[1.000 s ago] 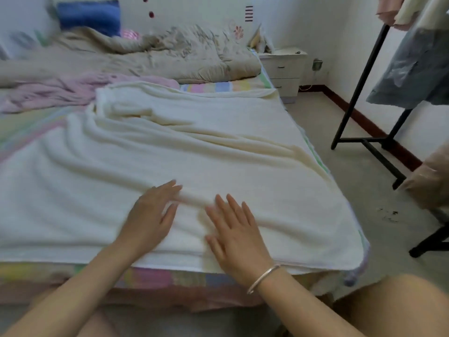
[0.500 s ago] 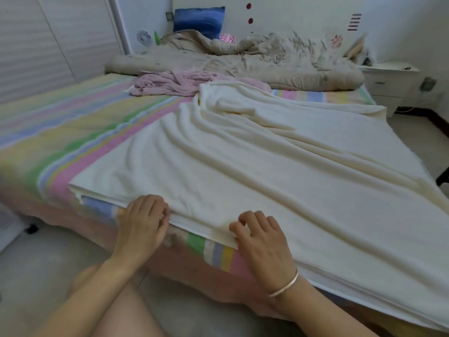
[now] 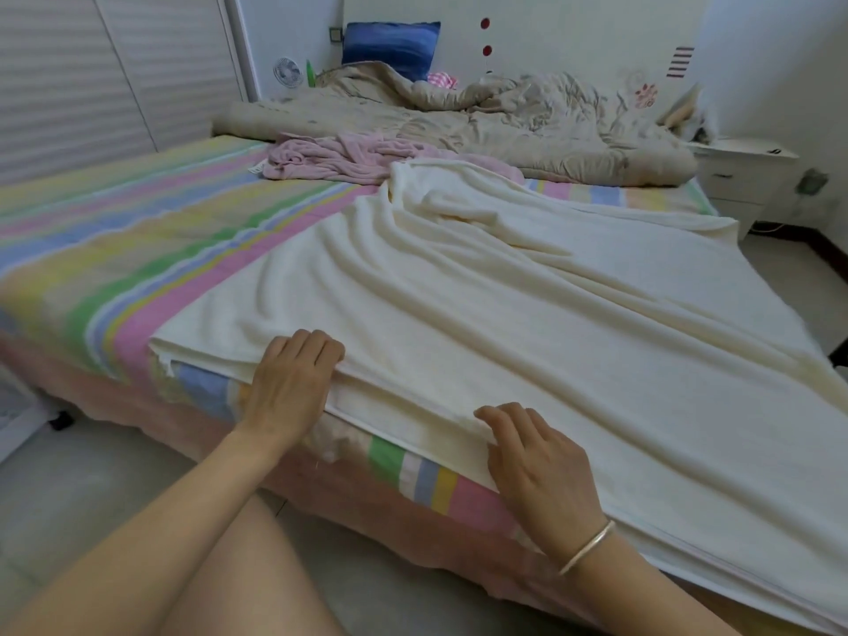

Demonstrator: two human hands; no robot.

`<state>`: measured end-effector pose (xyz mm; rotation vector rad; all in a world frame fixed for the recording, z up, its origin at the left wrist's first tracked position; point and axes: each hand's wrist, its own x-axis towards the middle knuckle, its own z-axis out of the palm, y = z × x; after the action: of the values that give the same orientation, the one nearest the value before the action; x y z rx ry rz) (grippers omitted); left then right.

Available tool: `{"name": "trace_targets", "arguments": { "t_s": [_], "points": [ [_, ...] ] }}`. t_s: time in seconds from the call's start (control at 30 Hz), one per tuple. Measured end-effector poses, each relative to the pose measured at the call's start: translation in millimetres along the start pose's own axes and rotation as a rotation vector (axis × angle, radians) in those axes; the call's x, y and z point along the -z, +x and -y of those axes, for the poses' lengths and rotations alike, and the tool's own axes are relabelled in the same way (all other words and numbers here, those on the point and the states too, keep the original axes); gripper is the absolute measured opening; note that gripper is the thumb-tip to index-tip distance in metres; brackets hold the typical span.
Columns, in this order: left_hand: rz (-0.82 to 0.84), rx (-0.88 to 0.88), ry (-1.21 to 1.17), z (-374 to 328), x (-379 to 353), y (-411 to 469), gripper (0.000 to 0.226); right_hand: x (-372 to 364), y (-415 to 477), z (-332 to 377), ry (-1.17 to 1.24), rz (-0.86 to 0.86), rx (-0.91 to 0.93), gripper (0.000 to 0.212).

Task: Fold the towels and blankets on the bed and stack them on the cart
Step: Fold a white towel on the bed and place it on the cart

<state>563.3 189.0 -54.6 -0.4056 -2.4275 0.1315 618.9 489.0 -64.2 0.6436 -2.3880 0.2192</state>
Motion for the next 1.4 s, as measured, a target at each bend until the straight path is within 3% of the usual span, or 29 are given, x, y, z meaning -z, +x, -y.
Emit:
{"name": "trace_targets", "arguments": {
  "t_s": [0.23, 0.33, 0.6, 0.73, 0.83, 1.13, 1.27, 1.4],
  "points": [
    [0.113, -0.051, -0.129, 16.7, 7.3, -19.6, 0.015, -0.5, -11.5, -0.2, 0.001, 0.084, 0.115, 0.004],
    [0.144, -0.021, -0.156, 17.0, 6.3, -24.6, 0.015, -1.9, -14.5, 0.7, 0.033, 0.143, 0.098, 0.019],
    [0.15, 0.109, -0.224, 16.3, -6.2, -29.3, 0.015, -1.4, -13.4, 1.5, 0.123, 0.161, 0.183, 0.015],
    [0.121, 0.179, -0.277, 18.9, -9.7, -33.7, 0.012, -1.6, -12.7, 6.8, 0.109, 0.217, 0.101, 0.009],
    [0.095, 0.247, -0.254, 27.5, -10.3, -36.7, 0.014, 1.2, -3.3, 17.2, 0.125, 0.225, 0.026, 0.023],
    [0.136, 0.569, -0.075, 129.1, -25.9, -26.4, 0.037, -33.6, 80.0, 80.2, 0.194, 0.228, 0.061, 0.025],
    [0.178, 0.728, 0.035, 186.6, -32.2, -32.6, 0.031, -55.6, 113.0, 87.5, 0.259, 0.31, -0.007, 0.021],
    [0.265, 0.825, -0.044, 209.3, -30.7, -37.5, 0.014, -71.6, 135.4, 93.2, 0.318, 0.368, -0.049, 0.021]
  ]
}}
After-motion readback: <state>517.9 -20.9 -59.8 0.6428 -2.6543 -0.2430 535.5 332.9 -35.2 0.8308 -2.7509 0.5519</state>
